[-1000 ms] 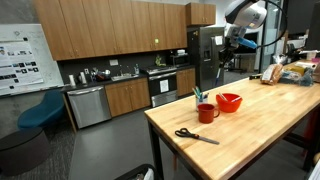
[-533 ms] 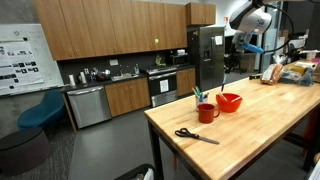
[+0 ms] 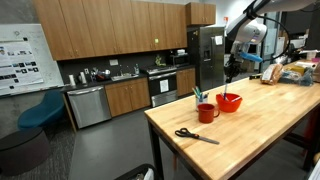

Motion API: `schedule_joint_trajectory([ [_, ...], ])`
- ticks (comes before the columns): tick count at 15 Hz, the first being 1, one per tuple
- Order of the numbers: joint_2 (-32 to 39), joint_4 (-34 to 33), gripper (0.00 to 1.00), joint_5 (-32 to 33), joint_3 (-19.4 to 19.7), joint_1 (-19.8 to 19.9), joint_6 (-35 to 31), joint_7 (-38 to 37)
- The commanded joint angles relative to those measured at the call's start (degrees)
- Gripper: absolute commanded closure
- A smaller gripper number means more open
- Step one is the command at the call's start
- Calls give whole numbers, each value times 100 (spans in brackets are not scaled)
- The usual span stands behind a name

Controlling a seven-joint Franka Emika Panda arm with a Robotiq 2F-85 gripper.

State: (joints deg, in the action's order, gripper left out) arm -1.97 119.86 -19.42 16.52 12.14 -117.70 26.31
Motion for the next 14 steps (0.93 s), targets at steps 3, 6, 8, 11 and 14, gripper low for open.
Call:
schedule_joint_trajectory([
  [3,386,-173,78,46,-78,86,86,-218],
  [6,443,-213,53,31,-143,72,58,-223],
  [8,427,-228,40,-20,-201,53,1,-182],
  [11,395,-254,19,-78,-334,-8,-157,-124],
  [14,434,-303,2,-64,-506,-86,-318,-79],
])
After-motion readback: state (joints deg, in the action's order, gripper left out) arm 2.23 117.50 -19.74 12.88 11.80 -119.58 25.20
